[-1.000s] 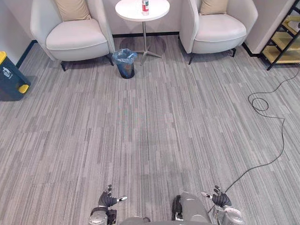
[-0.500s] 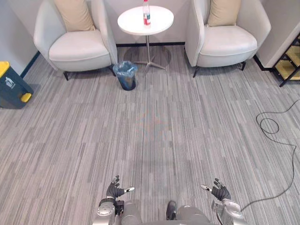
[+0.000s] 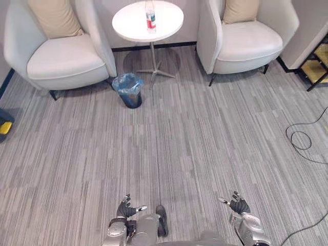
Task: Gather rubbish on tea table into small bin, then transfer packed bag to large trash can.
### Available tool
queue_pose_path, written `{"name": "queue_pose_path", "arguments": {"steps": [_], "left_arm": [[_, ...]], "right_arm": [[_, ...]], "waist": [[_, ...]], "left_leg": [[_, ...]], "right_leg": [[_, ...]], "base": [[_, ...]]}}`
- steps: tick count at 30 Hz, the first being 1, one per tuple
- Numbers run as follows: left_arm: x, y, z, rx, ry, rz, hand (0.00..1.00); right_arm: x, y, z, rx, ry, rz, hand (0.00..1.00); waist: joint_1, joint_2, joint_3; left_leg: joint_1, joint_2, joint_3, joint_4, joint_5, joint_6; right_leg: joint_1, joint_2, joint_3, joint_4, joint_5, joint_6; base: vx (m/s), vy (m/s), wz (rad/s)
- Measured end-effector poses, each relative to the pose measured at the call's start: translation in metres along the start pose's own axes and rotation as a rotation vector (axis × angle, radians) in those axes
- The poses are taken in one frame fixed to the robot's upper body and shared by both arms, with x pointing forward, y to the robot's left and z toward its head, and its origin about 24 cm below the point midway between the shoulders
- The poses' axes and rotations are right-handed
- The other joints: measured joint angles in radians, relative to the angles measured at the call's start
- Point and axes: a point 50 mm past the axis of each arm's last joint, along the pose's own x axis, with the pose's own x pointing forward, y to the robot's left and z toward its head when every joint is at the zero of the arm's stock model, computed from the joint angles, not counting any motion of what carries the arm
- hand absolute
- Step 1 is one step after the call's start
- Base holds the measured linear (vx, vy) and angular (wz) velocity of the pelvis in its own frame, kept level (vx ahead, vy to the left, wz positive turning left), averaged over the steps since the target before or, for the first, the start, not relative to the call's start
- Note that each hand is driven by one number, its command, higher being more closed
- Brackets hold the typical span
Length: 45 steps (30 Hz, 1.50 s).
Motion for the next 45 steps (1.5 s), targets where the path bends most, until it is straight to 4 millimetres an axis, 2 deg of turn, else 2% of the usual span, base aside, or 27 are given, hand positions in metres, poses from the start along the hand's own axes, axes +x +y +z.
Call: {"name": "queue_pose_path", "arguments": {"steps": [1, 3, 5, 7, 9, 10, 11, 12, 15, 16, 17, 19, 22, 26, 27, 28, 29, 31, 32, 34, 36, 37, 38, 40, 41, 44, 45], "left_arm": [[0.0, 0.001, 0.0, 0.009, 0.0, -0.002, 0.0], [0.0, 0.002, 0.0, 0.012, -0.001, 0.0, 0.0], [0.002, 0.002, 0.004, 0.01, -0.009, 0.001, 0.0], [0.004, 0.001, 0.009, 0.01, -0.025, -0.001, 0.0], [0.006, 0.003, 0.014, 0.017, -0.036, 0.004, 0.0], [0.006, 0.005, 0.014, 0.022, -0.037, 0.007, 0.0], [0.006, 0.003, 0.013, 0.017, -0.03, 0.004, 0.0], [0.005, 0.001, 0.008, 0.01, -0.011, -0.002, 0.0], [0.005, -0.002, 0.009, -0.043, -0.013, 0.014, 0.0], [0.005, -0.003, 0.01, -0.071, -0.016, 0.02, 0.0], [0.004, -0.003, 0.011, -0.079, -0.029, 0.021, 0.0], [0.003, -0.003, 0.013, -0.082, -0.043, 0.025, 0.0], [0.002, -0.002, 0.014, -0.084, -0.057, 0.028, 0.0], [0.001, -0.006, 0.014, -0.089, -0.052, 0.018, 0.0], [0.001, -0.009, 0.013, -0.086, -0.048, 0.01, 0.0], [0.001, -0.01, 0.008, -0.086, -0.027, 0.007, 0.0], [0.001, -0.01, 0.007, -0.085, -0.021, 0.008, 0.0], [0.001, -0.001, 0.003, -0.064, -0.005, 0.023, 0.0], [0.002, -0.001, 0.004, -0.062, -0.007, 0.022, 0.0], [0.001, -0.003, 0.002, -0.061, -0.002, 0.017, 0.0], [0.0, -0.003, 0.0, -0.03, 0.003, 0.003, 0.0], [0.0, -0.002, 0.0, -0.012, 0.003, 0.0, 0.0], [0.0, -0.002, 0.0, 0.005, 0.002, -0.007, 0.0], [0.0, -0.001, 0.0, 0.014, 0.001, -0.007, 0.0], [0.002, -0.001, 0.003, 0.012, -0.006, -0.007, 0.0], [0.002, 0.001, 0.004, -0.014, -0.005, 0.006, 0.0], [0.002, 0.003, 0.005, -0.013, -0.009, 0.012, 0.0]], "right_arm": [[-0.001, 0.0, -0.003, -0.005, 0.011, 0.004, 0.0], [-0.004, 0.0, -0.011, -0.011, 0.033, 0.011, 0.0], [-0.003, 0.0, -0.01, -0.012, 0.028, 0.015, 0.0], [-0.003, -0.002, -0.008, -0.014, 0.022, 0.012, 0.0], [-0.003, -0.002, -0.007, -0.014, 0.022, 0.01, 0.0], [-0.007, -0.007, -0.017, -0.014, 0.049, -0.003, 0.0], [-0.007, -0.011, -0.019, -0.017, 0.058, -0.013, 0.0], [-0.006, -0.014, -0.015, -0.014, 0.05, -0.025, 0.0], [-0.005, -0.012, -0.009, 0.018, 0.016, -0.026, 0.0], [-0.007, -0.01, -0.01, 0.024, 0.012, -0.023, 0.0], [-0.008, -0.006, -0.012, 0.034, 0.007, -0.012, 0.0], [-0.009, -0.003, -0.011, 0.05, -0.006, -0.005, 0.0], [-0.007, 0.002, -0.006, 0.07, -0.018, 0.002, 0.0], [-0.002, 0.002, 0.005, 0.083, -0.04, -0.016, 0.0], [-0.002, -0.002, 0.007, 0.075, -0.045, -0.023, 0.0], [-0.001, -0.008, 0.004, 0.053, -0.029, -0.032, 0.0], [-0.001, -0.008, 0.003, 0.052, -0.023, -0.032, 0.0], [-0.003, -0.004, -0.008, 0.03, 0.022, -0.02, 0.0], [-0.003, -0.005, -0.009, 0.029, 0.029, -0.022, 0.0], [-0.002, -0.006, -0.009, 0.024, 0.032, -0.023, 0.0], [-0.004, -0.006, -0.013, -0.002, 0.044, -0.015, 0.0], [-0.005, -0.005, -0.016, -0.012, 0.053, -0.008, 0.0], [-0.006, -0.005, -0.018, -0.017, 0.059, 0.001, 0.0], [-0.006, -0.003, -0.019, -0.023, 0.06, 0.009, 0.0], [-0.007, -0.003, -0.02, -0.027, 0.062, 0.012, 0.0], [-0.007, 0.005, -0.014, -0.055, 0.027, 0.047, 0.0], [-0.01, 0.007, -0.018, -0.06, 0.025, 0.052, 0.0]], "waist": [[0.0, 0.0, 0.0], [-0.008, 0.004, 0.003], [-0.032, 0.021, 0.011], [-0.047, 0.032, 0.014], [-0.058, 0.03, 0.012], [-0.071, 0.01, 0.006], [-0.079, 0.017, 0.009], [-0.077, 0.039, -0.004], [-0.079, 0.047, -0.006], [-0.076, 0.052, -0.004], [-0.058, 0.053, -0.003], [-0.035, 0.048, 0.0], [-0.008, 0.033, -0.005], [0.01, 0.021, 0.004], [0.011, 0.037, -0.004], [0.028, 0.07, -0.016], [0.031, 0.069, -0.016], [0.029, 0.013, -0.029], [0.03, 0.006, -0.032], [0.03, 0.005, -0.033], [0.027, 0.004, -0.034], [0.023, 0.004, -0.034], [0.017, 0.004, -0.034], [-0.003, 0.006, -0.034], [-0.012, 0.012, -0.032], [-0.03, 0.036, -0.024], [-0.035, 0.029, -0.028]], "left_leg": [[0.027, -0.006, -0.006, -0.009, -0.008, 0.006], [0.133, -0.012, -0.026, -0.055, -0.024, 0.014], [0.205, 0.003, -0.058, -0.109, -0.024, 0.013], [0.244, 0.031, -0.08, -0.135, -0.024, 0.013], [0.281, 0.049, -0.114, -0.157, -0.028, -0.001], [0.329, 0.051, -0.143, -0.171, -0.047, -0.064], [0.345, 0.062, -0.158, -0.173, -0.064, -0.092], [0.353, 0.105, -0.169, -0.156, -0.059, -0.116], [0.248, 0.161, -0.189, 0.137, -0.025, -0.169], [0.156, 0.202, -0.207, 0.367, 0.031, -0.181], [0.067, 0.25, -0.209, 0.61, 0.028, -0.186], [-0.019, 0.286, -0.182, 0.759, 0.022, -0.177], [-0.152, 0.287, -0.092, 0.694, -0.003, -0.138], [-0.182, 0.151, -0.044, 0.182, 0.016, -0.141], [-0.169, 0.116, -0.055, 0.022, 0.075, -0.143], [-0.159, 0.109, -0.078, -0.057, 0.188, -0.088], [-0.156, 0.111, -0.081, -0.052, 0.21, -0.063], [-0.147, 0.053, -0.055, 0.019, 0.131, -0.028], [-0.147, 0.046, -0.047, 0.032, 0.107, -0.025], [-0.102, 0.029, -0.029, 0.032, 0.059, -0.018], [-0.011, 0.003, -0.023, 0.007, 0.012, -0.008], [0.026, -0.006, -0.029, 0.001, -0.003, 0.005], [0.074, -0.015, -0.042, -0.008, -0.021, 0.009], [0.142, -0.017, -0.059, -0.039, -0.029, 0.015], [0.184, -0.004, -0.073, -0.07, -0.029, 0.014], [0.246, 0.052, -0.09, -0.1, -0.029, 0.014], [0.265, 0.062, -0.105, -0.109, -0.027, -0.006]], "right_leg": [[-0.028, -0.004, -0.005, 0.058, -0.003, -0.007], [-0.124, -0.014, -0.082, 0.139, -0.047, -0.098], [-0.189, -0.005, -0.165, 0.051, -0.081, -0.161], [-0.246, 0.017, -0.208, -0.125, -0.072, -0.19], [-0.272, 0.038, -0.2, -0.356, 0.019, -0.214], [-0.257, 0.037, -0.187, -0.499, 0.227, -0.235], [-0.253, 0.04, -0.186, -0.466, 0.262, -0.27], [-0.259, 0.059, -0.209, -0.41, 0.205, -0.29], [-0.187, 0.096, -0.244, -0.426, 0.133, -0.316], [-0.117, 0.122, -0.258, -0.468, 0.12, -0.331], [-0.029, 0.16, -0.259, -0.522, 0.109, -0.345], [0.062, 0.185, -0.251, -0.577, 0.098, -0.361], [0.172, 0.194, -0.22, -0.676, 0.099, -0.358], [0.251, 0.147, -0.173, -0.743, 0.086, -0.331], [0.262, 0.143, -0.154, -0.757, 0.072, -0.308], [0.274, 0.157, -0.113, -0.756, 0.039, -0.274], [0.279, 0.155, -0.106, -0.754, 0.033, -0.271], [0.308, 0.087, -0.087, -0.727, -0.016, -0.235], [0.298, 0.075, -0.078, -0.697, -0.025, -0.233], [0.219, 0.052, -0.03, -0.471, -0.036, -0.21], [0.099, 0.023, 0.011, -0.136, 0.018, -0.011], [0.056, 0.015, 0.015, -0.015, 0.021, -0.006], [0.001, -0.008, -0.022, 0.09, 0.003, -0.042], [-0.068, -0.034, -0.109, 0.126, -0.042, -0.129], [-0.113, -0.027, -0.152, 0.081, -0.067, -0.173], [-0.199, 0.035, -0.155, -0.154, -0.068, -0.197], [-0.207, 0.062, -0.121, -0.324, -0.005, -0.205]], "base": [[0.45, 0.092, 0.24], [0.46, 0.026, 0.35], [0.51, -0.074, 0.47], [0.55, -0.169, 0.57], [0.41, -0.195, 0.7], [0.46, -0.234, 0.76], [0.65, -0.325, 0.59], [0.52, -0.282, 0.21], [0.51, -0.342, 0.16], [0.46, -0.291, 0.06], [0.45, -0.256, -0.05], [0.39, -0.184, -0.24], [0.34, -0.104, -0.28], [0.4, 0.084, -0.32], [0.37, 0.193, -0.59], [0.38, 0.222, -0.6], [0.4, 0.22, -0.56], [0.41, 0.167, -0.12], [0.4, 0.152, -0.15], [0.42, 0.202, -0.23], [0.46, 0.188, -0.04], [0.44, 0.109, 0.17], [0.35, 0.055, 0.27], [0.47, -0.007, 0.44], [0.42, -0.048, 0.42], [0.39, -0.141, 0.31], [0.39, -0.2, 0.41]]}}
